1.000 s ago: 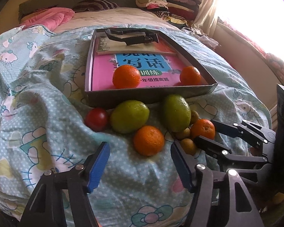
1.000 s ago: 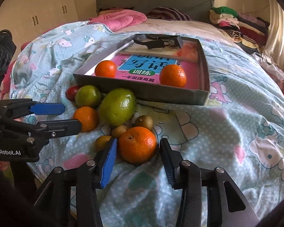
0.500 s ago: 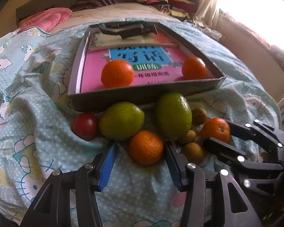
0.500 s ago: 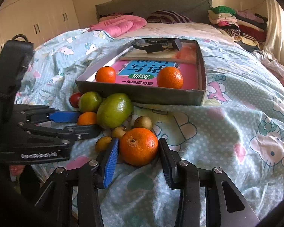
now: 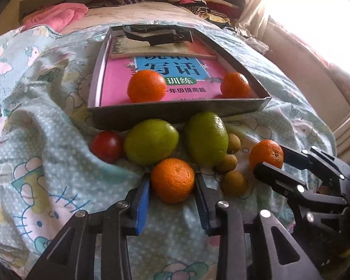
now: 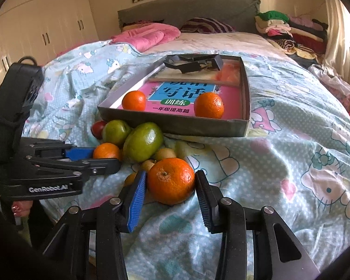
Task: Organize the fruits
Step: 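Grasp an orange with the right gripper while the left gripper grasps another orange, then lift both held oranges over the tray rim beside the other oranges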
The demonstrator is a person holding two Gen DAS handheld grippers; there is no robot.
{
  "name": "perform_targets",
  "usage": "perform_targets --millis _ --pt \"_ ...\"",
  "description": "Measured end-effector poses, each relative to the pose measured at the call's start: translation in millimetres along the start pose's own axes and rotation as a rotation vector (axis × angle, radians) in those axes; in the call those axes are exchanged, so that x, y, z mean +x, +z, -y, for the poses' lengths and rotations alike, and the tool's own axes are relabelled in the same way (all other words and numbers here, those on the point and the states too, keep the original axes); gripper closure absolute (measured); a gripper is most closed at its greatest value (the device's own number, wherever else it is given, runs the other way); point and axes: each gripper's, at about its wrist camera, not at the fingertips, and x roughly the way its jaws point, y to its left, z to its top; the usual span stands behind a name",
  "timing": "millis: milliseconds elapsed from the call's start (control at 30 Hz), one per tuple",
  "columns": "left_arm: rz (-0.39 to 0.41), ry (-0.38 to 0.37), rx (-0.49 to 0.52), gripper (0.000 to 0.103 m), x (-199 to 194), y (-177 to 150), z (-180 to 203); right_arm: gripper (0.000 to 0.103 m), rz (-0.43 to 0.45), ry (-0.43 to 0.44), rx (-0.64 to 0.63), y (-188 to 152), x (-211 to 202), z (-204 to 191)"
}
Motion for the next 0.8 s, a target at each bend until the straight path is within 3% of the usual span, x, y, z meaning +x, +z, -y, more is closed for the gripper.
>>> perform_targets --millis 367,800 --pt "0.069 -0.014 -0.022 0.067 -32 9 -7 0.059 0.051 -0.019 0.046 11 -13 16" --pt "0.120 0.022 -0.074 0.067 -40 40 -33 0.059 0.089 0.007 -0.016 49 -4 7"
